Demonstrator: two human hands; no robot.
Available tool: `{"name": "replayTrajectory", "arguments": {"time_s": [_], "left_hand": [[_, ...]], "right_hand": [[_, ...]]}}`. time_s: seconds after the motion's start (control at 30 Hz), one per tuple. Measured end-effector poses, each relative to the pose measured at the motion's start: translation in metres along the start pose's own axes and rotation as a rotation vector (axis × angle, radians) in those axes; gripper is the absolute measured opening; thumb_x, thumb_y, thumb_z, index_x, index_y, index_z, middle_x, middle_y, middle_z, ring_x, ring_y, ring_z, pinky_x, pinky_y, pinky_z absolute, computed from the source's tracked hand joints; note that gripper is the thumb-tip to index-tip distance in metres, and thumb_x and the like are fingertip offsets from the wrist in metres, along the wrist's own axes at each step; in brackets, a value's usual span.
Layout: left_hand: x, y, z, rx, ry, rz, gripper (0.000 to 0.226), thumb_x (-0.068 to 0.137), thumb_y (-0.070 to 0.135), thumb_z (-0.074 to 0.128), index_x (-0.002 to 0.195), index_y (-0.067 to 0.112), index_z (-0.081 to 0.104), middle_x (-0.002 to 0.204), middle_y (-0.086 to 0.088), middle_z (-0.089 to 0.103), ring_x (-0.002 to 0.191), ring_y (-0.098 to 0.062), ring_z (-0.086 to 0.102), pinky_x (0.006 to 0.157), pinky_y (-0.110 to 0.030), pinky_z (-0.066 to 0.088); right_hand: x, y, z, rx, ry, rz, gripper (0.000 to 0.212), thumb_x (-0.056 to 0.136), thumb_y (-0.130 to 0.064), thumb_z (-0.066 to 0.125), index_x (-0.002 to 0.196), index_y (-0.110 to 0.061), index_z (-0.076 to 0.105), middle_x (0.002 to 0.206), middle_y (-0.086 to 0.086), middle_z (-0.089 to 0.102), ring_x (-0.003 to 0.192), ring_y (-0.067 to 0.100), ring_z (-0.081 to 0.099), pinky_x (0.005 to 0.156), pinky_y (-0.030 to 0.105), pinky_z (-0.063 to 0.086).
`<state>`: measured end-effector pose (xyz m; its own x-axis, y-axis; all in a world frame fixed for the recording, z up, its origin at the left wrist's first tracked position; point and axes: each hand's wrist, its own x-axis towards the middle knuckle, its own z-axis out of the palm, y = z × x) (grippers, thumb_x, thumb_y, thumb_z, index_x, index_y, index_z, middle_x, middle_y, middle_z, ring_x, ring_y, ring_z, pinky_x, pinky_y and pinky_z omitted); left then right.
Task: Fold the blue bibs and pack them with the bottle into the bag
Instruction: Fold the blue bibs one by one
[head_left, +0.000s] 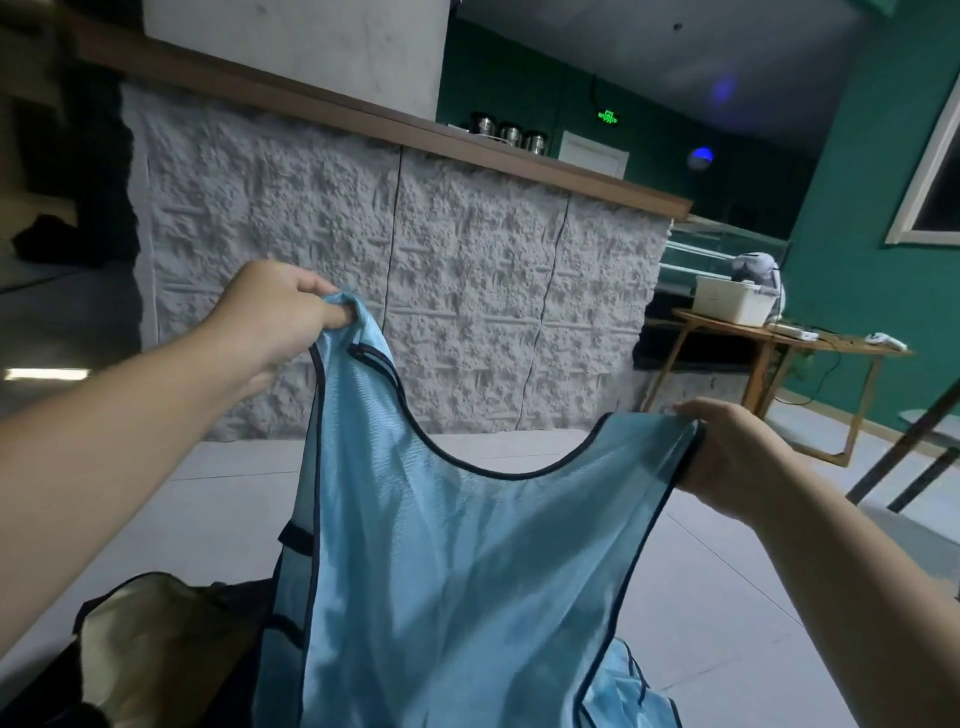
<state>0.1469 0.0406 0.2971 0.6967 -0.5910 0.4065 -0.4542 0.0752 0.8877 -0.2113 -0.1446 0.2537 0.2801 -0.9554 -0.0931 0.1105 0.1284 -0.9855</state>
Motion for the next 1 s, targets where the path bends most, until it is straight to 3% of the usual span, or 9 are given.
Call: {"name": "replayTrajectory", "arguments": {"time_s": [0.13,0.23,0.3,0.37,0.5,0.67,0.77,0.87,1.0], "left_hand": [[-0.001,-0.001,0.001,0.017,-0.015,-0.008,0.011,0.081,0.008,0.083,0.078,0.016,0.076,0.088,-0.002,0.076,0.093,-0.02,0.069,0.09,-0.035,0.052],[-0.001,-0.002,0.003,0.023,-0.035,-0.014,0.011,0.08,0.008,0.083,0.077,0.017,0.078,0.088,-0.003,0.077,0.095,-0.024,0.071,0.099,-0.045,0.055],[-0.002,-0.001,0.005,0.024,-0.049,-0.011,0.01,0.08,0.008,0.083,0.078,0.016,0.078,0.088,-0.004,0.077,0.095,-0.026,0.072,0.098,-0.046,0.056],[-0.002,-0.001,0.007,0.027,-0.053,0.004,0.01,0.08,0.008,0.083,0.078,0.017,0.078,0.087,-0.004,0.077,0.093,-0.025,0.071,0.098,-0.047,0.056],[0.001,-0.002,0.005,0.021,-0.044,0.023,0.01,0.085,0.009,0.079,0.078,0.016,0.076,0.089,-0.006,0.076,0.094,-0.029,0.07,0.097,-0.049,0.055],[0.009,-0.011,-0.004,-0.065,-0.072,-0.033,0.016,0.086,0.008,0.073,0.073,0.017,0.077,0.087,-0.01,0.076,0.095,-0.032,0.071,0.102,-0.055,0.052],[0.009,-0.01,-0.007,-0.135,-0.085,-0.062,0.007,0.086,0.012,0.08,0.08,0.01,0.077,0.09,-0.013,0.078,0.094,-0.032,0.074,0.098,-0.049,0.056],[0.006,-0.007,-0.007,-0.174,-0.105,-0.063,0.014,0.086,0.015,0.081,0.09,0.003,0.075,0.092,-0.016,0.078,0.087,-0.027,0.073,0.088,-0.036,0.058],[-0.004,-0.004,-0.006,-0.232,-0.211,-0.057,0.018,0.089,0.02,0.078,0.094,0.003,0.074,0.09,-0.015,0.078,0.081,-0.026,0.072,0.083,-0.038,0.057]], "right_hand": [[-0.005,0.001,-0.003,0.108,-0.097,-0.003,0.012,0.094,-0.017,0.058,0.098,-0.005,0.058,0.08,0.014,0.065,0.072,0.03,0.07,0.071,0.043,0.06],[-0.008,0.001,-0.002,0.171,-0.128,-0.05,0.035,0.082,-0.022,0.069,0.112,-0.007,0.06,0.099,0.015,0.065,0.09,0.032,0.067,0.092,0.048,0.056],[-0.008,0.0,0.001,0.23,-0.132,-0.106,0.032,0.084,-0.021,0.068,0.111,-0.004,0.065,0.098,0.015,0.069,0.09,0.03,0.068,0.1,0.045,0.051],[-0.006,-0.001,0.003,0.285,-0.085,-0.188,0.015,0.088,-0.015,0.064,0.099,-0.006,0.067,0.09,0.011,0.07,0.085,0.028,0.068,0.094,0.042,0.052],[-0.009,-0.01,0.005,0.267,0.001,-0.385,0.008,0.081,-0.009,0.068,0.082,-0.016,0.063,0.085,0.01,0.066,0.085,0.03,0.064,0.09,0.046,0.049],[-0.021,-0.022,0.001,0.198,0.115,-0.627,0.024,0.089,0.0,0.069,0.074,-0.017,0.061,0.069,0.001,0.064,0.064,0.016,0.062,0.062,0.025,0.054],[-0.031,-0.026,0.002,0.187,0.127,-0.712,0.02,0.089,-0.001,0.071,0.077,-0.016,0.066,0.071,0.001,0.068,0.067,0.016,0.064,0.064,0.024,0.056],[-0.036,-0.029,0.004,0.225,0.086,-0.698,0.021,0.091,-0.002,0.07,0.076,-0.017,0.065,0.073,0.001,0.069,0.07,0.017,0.066,0.067,0.027,0.057],[-0.036,-0.031,0.007,0.275,-0.022,-0.596,0.012,0.093,-0.007,0.067,0.086,-0.014,0.061,0.083,0.008,0.065,0.076,0.021,0.065,0.072,0.034,0.058]]}}
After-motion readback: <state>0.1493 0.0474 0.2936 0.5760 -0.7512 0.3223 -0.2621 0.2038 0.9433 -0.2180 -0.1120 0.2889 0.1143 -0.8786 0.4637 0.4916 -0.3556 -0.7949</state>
